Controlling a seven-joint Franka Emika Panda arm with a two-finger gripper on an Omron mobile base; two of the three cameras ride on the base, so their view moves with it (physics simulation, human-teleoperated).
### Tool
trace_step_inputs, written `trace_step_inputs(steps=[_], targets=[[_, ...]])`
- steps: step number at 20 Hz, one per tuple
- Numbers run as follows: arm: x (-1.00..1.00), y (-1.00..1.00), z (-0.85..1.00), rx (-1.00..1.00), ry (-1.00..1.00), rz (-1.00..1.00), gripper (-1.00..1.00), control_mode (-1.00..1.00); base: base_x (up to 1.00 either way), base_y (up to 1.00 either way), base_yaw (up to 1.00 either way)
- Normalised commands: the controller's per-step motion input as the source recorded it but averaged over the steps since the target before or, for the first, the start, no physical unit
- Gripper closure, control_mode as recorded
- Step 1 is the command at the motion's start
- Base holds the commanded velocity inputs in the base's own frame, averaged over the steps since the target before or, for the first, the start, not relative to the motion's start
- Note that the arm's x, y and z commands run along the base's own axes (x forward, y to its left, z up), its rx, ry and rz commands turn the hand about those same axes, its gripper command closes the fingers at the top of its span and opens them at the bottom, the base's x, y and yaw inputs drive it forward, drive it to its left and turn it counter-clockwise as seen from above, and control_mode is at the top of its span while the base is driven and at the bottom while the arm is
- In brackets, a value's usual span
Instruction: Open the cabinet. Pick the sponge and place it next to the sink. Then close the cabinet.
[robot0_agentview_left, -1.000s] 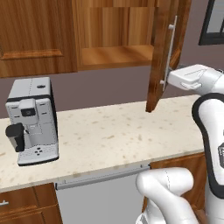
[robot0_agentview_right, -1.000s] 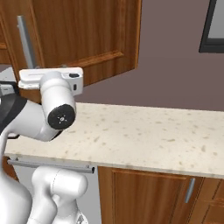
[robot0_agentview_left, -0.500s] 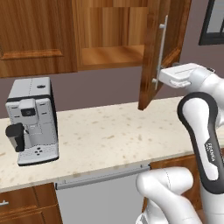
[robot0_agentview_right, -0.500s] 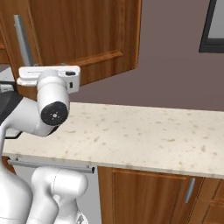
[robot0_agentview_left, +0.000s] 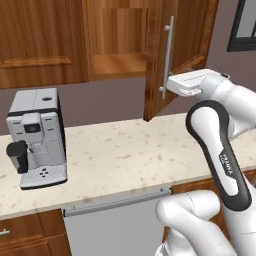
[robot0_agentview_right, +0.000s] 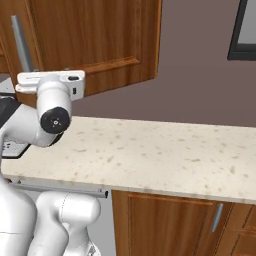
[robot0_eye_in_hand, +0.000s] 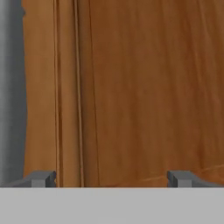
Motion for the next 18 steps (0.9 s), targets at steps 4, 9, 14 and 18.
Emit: trace_step_inputs(steps=[4,9,14,18], targets=[[0.37,0.00,0.13,0.00,0.00,0.00,-1.00,-1.00,0.00,0.00,0.00],[0.40,0.00,0.11,0.00,0.00,0.00,-1.00,-1.00,0.00,0.00,0.00],[0.42,0.00,0.15,0.00,0.00,0.00,-1.00,-1.00,0.00,0.00,0.00],[0.46,0.00,0.23,0.00,0.00,0.00,-1.00,-1.00,0.00,0.00,0.00]])
